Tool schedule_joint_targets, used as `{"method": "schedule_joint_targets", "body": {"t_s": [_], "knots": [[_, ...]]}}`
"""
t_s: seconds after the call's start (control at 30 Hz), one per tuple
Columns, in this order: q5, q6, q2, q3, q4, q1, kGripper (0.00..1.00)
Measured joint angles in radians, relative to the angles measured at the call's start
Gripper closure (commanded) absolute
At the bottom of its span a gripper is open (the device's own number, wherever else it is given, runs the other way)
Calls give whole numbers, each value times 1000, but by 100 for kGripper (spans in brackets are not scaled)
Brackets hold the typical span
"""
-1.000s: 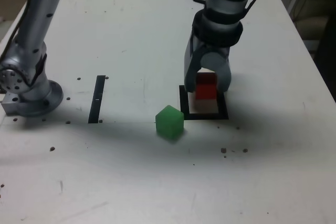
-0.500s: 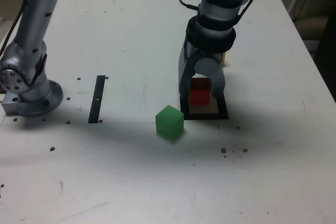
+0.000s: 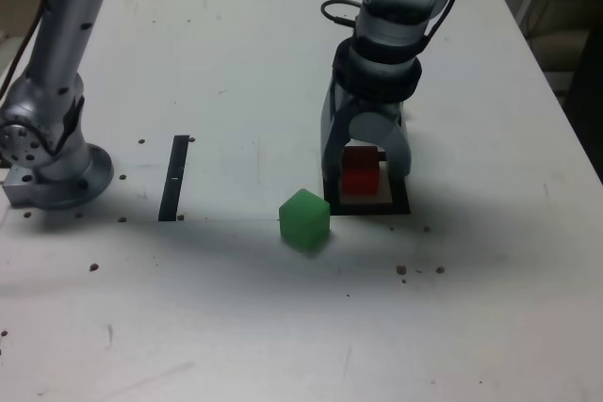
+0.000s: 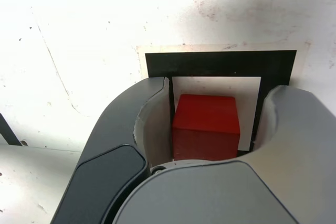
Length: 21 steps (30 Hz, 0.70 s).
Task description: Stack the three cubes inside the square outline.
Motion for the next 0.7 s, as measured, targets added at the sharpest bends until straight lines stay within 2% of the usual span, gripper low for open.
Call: {"method": "schedule_joint_targets", "body": {"t_s": [0.2, 0.5, 0.7], "knots": [[21, 0, -40, 18, -1, 0, 1], [81, 15, -102, 50, 1, 1, 1], [94, 69, -121, 42, 13, 42, 1]]}}
